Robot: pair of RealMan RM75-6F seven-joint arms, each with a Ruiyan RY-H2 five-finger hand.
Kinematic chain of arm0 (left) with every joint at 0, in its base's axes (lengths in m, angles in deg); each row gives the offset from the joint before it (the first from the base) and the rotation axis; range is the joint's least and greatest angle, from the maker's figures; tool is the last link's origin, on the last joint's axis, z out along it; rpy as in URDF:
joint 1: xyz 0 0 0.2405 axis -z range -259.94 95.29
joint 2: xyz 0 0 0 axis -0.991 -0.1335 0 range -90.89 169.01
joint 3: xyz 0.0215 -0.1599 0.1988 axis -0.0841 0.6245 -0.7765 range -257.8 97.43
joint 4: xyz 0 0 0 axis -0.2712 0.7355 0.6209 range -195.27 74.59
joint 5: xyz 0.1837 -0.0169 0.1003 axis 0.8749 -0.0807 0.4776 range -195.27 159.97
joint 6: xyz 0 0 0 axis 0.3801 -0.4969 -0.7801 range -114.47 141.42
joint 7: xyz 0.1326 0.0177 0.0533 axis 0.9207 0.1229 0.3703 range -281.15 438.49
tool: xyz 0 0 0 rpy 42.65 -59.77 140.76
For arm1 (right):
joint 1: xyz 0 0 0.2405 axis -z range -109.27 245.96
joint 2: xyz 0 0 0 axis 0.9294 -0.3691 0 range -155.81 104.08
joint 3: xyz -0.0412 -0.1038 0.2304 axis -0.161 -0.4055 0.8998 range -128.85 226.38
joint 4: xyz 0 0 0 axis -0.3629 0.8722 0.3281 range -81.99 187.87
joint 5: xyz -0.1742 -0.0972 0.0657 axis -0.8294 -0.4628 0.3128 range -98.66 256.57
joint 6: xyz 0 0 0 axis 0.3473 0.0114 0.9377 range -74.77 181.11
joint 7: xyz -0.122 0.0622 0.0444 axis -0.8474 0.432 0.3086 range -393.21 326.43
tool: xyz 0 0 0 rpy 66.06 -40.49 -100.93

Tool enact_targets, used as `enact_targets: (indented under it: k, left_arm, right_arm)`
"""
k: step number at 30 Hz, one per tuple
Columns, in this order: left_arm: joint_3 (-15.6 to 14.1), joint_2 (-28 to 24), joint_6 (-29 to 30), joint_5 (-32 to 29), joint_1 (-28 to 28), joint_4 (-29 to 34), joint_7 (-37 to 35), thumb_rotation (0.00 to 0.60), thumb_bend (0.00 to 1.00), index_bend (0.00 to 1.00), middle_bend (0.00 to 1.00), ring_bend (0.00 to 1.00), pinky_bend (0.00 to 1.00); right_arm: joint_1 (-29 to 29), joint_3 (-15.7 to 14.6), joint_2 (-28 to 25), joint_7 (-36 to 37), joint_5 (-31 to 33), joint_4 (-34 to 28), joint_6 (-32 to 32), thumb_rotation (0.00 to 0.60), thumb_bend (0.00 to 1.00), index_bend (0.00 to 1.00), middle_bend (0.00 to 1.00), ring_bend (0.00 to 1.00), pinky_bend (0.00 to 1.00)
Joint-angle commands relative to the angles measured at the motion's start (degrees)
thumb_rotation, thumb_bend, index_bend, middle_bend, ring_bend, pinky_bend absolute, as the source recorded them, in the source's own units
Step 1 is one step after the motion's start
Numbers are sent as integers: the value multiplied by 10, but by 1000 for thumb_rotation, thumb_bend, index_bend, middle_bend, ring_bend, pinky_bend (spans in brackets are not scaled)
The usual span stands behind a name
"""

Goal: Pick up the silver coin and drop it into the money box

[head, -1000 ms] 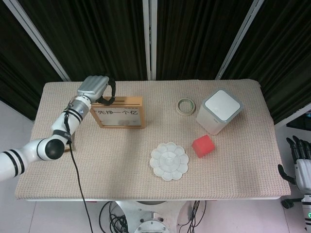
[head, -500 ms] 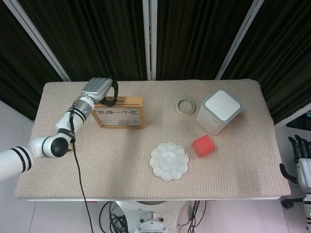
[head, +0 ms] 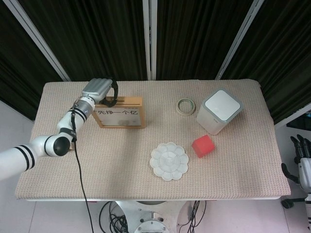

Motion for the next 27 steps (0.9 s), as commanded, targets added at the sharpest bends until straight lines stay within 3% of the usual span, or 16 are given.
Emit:
enact_targets:
  k: [1, 22, 27]
  left_arm:
    - [-3, -2, -1, -1, 1, 0, -4, 600, 403, 626, 233, 75, 130]
    - [-29, -4, 3, -8, 12, 0, -13, 600, 403, 623, 233, 75, 130]
    - [-35, -5, -5, -6, 15, 1, -12, 600, 401, 561, 231, 74, 130]
  right_arm:
    - [0, 0, 0, 0, 0, 0, 0, 600, 300, 0, 0, 0, 0]
    - [1, 0, 2, 3, 2, 6, -1, 600, 300, 0, 0, 0, 0]
    - [1, 0, 3, 5, 2, 7, -2, 600, 300, 0, 0, 0, 0]
